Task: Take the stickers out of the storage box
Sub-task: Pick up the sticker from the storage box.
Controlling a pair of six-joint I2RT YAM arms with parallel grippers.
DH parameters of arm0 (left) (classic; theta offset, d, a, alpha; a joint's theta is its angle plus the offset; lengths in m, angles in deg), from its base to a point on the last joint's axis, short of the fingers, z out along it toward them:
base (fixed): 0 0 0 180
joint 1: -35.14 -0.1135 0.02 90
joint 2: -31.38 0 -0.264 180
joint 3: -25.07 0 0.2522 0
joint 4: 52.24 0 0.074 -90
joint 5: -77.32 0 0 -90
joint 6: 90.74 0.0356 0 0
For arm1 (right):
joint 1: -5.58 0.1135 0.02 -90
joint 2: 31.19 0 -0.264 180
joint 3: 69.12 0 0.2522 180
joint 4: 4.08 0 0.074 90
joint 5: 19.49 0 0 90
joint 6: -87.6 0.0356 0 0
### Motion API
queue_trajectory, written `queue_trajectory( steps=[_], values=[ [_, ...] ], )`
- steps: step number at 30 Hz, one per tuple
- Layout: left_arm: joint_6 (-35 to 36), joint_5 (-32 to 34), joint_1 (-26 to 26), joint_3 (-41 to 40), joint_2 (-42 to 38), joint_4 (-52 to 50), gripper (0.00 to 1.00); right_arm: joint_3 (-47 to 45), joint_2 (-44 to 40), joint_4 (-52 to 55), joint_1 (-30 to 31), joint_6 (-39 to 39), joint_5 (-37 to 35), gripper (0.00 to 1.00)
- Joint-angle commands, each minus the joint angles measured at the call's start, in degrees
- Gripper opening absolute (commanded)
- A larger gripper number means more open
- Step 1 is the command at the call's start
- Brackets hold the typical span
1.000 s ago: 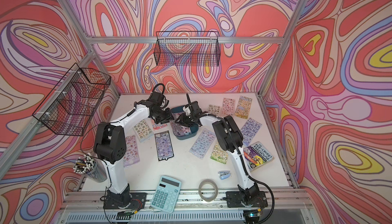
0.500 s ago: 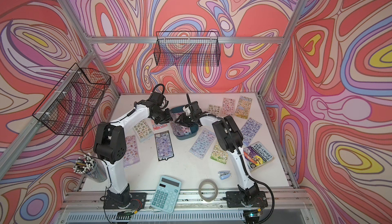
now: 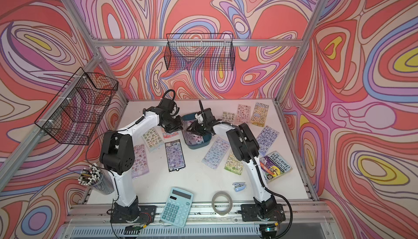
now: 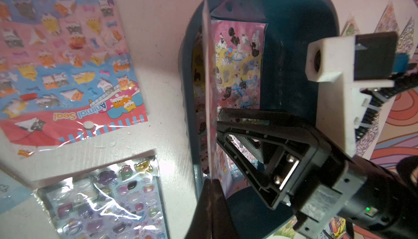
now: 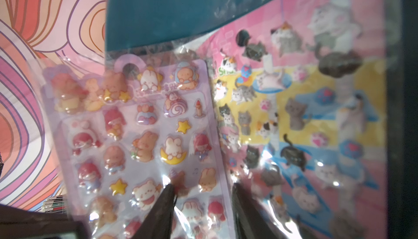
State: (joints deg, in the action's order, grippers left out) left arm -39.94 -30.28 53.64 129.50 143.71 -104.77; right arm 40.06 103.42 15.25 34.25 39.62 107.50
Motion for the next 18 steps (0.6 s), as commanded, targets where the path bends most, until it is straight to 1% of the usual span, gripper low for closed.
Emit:
queue_trajectory(
  steps=[1, 6, 10, 13, 16, 18],
  values=[
    [-0.4, -0.3, 0.1, 1.4, 0.5, -0.5, 0.0, -1.2, 0.4, 0.4, -0.2, 0.7, -0.1, 0.43],
    [0.4, -1.2, -0.9, 2.7, -0.6, -1.6, 0.0, -1.5, -3.0, 0.5, -1.6, 0.4, -0.7, 0.45],
    [0.6, -5.7, -3.2, 2.5, -2.0, -0.1, 0.0, -1.1, -8.5, 1.1, -3.2, -0.2, -1.5, 0.47],
    [0.7, -9.6, -5.4, 2.0, -3.0, 1.3, 0.0, 0.6, -12.9, 3.7, -3.7, -2.2, -3.5, 0.48],
    [0.5, -11.9, -7.6, 1.0, -4.4, 2.3, 0.0, 2.1, -16.4, 6.4, -3.8, -4.2, -5.9, 0.48],
    [0.7, -12.2, -9.0, 0.3, -5.5, 2.5, 0.0, 2.1, -18.1, 7.0, -3.9, -4.8, -6.9, 0.48]
  ],
)
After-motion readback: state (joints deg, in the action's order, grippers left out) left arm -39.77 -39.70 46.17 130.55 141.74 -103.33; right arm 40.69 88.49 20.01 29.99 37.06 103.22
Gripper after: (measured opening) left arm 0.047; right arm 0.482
